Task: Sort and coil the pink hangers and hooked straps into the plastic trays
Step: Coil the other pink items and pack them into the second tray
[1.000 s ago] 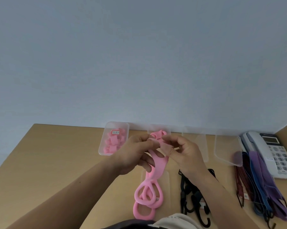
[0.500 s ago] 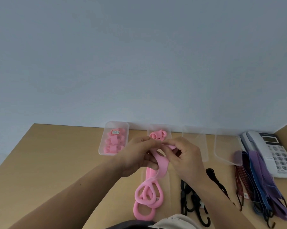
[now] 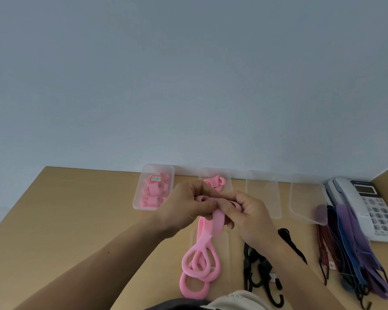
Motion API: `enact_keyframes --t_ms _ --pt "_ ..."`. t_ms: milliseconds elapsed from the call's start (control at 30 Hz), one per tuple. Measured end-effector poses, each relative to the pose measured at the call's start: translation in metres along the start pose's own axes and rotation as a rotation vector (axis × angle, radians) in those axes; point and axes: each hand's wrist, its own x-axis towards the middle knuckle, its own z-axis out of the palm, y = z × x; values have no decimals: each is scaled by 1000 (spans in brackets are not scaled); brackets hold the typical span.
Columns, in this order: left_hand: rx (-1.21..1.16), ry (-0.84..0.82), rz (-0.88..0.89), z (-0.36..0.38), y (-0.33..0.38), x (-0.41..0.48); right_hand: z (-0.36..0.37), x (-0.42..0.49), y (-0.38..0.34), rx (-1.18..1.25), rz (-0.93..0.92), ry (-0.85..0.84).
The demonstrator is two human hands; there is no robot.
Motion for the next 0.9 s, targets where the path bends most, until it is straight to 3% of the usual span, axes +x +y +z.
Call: enact_keyframes --t_ms 100,267,467,700,900 --pt "20 68 -46 1 -5 1 0 -1 0 -61 -53 37" --pt "45 -20 -139 -1 -5 0 -3 0 0 -65 -23 72" --pt "72 -38 -103 -5 -5 -4 -4 -1 3 -74 21 73" --pt "-138 -33 -209 0 -3 -4 2 -6 2 -252 -161 115" --pt "-189 -18 -164 -4 -6 -4 0 -8 3 -103 -113 113"
